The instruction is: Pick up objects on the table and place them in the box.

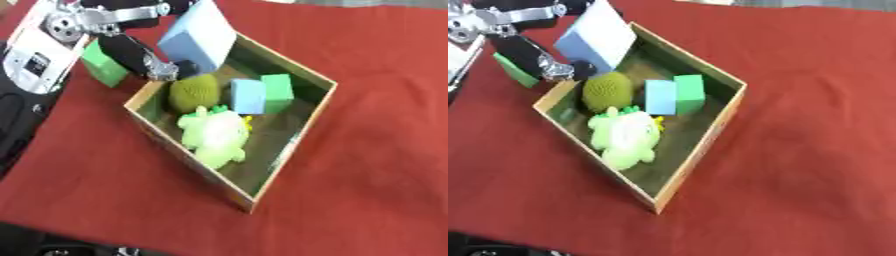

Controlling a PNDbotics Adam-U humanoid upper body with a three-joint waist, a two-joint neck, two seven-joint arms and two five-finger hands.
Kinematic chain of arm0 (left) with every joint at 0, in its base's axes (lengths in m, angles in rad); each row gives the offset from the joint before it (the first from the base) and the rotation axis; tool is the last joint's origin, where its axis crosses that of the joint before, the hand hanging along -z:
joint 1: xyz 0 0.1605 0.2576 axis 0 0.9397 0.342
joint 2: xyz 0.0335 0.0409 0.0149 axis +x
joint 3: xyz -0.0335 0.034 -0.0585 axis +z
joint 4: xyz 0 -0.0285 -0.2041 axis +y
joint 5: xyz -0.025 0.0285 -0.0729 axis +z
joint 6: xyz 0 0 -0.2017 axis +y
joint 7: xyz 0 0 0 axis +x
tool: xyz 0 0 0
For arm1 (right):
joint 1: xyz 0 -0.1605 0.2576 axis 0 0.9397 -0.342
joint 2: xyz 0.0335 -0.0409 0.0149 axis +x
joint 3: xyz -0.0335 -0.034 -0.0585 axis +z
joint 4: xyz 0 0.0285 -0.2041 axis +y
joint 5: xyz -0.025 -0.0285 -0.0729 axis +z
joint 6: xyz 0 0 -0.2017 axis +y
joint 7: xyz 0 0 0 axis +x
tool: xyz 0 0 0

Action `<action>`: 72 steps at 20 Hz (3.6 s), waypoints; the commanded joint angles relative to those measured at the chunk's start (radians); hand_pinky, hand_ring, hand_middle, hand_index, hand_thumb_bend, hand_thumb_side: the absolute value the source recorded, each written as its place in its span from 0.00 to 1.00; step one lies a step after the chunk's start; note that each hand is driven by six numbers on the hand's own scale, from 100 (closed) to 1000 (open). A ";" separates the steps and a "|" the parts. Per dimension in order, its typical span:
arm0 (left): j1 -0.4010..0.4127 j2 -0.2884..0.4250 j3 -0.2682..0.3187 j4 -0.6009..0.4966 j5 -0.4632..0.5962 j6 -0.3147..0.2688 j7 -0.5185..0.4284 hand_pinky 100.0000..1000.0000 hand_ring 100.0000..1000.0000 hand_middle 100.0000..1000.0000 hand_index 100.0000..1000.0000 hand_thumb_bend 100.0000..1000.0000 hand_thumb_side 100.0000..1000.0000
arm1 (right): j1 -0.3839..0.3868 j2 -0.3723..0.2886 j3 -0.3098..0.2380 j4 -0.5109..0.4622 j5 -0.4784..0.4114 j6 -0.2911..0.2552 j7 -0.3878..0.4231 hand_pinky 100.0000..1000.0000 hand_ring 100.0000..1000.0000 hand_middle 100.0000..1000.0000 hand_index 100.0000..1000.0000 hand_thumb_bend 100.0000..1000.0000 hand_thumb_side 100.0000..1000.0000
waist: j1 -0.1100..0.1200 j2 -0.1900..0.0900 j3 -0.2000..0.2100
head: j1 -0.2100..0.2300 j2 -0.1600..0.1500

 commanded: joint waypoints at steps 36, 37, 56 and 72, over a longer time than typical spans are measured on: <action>0.145 0.368 0.180 0.096 -0.206 -0.185 0.147 0.98 0.99 0.87 0.95 0.66 0.29 | 0.012 -0.022 -0.020 -0.015 0.005 0.013 -0.003 0.99 1.00 0.52 0.80 0.00 0.41 | 0.028 -0.028 -0.010 | -0.048 0.003; 0.155 0.378 0.179 0.092 -0.219 -0.195 0.149 0.98 0.99 0.88 0.95 0.68 0.29 | 0.012 -0.022 -0.020 -0.015 0.005 0.012 -0.004 0.99 1.00 0.52 0.80 0.00 0.41 | 0.028 -0.028 -0.013 | -0.053 0.002; 0.166 0.380 0.176 0.160 -0.309 -0.234 0.160 0.96 0.98 0.90 0.95 0.68 0.23 | 0.007 -0.005 -0.017 -0.015 0.020 0.014 0.008 0.99 1.00 0.52 0.80 0.00 0.41 | 0.038 0.006 -0.081 | -0.044 -0.060; 0.114 0.339 0.184 0.298 -0.417 -0.239 0.136 0.95 0.97 0.89 0.93 0.62 0.05 | 0.000 0.006 -0.013 -0.015 0.030 0.010 0.020 0.99 1.00 0.52 0.80 0.00 0.41 | 0.041 0.045 -0.121 | -0.010 -0.071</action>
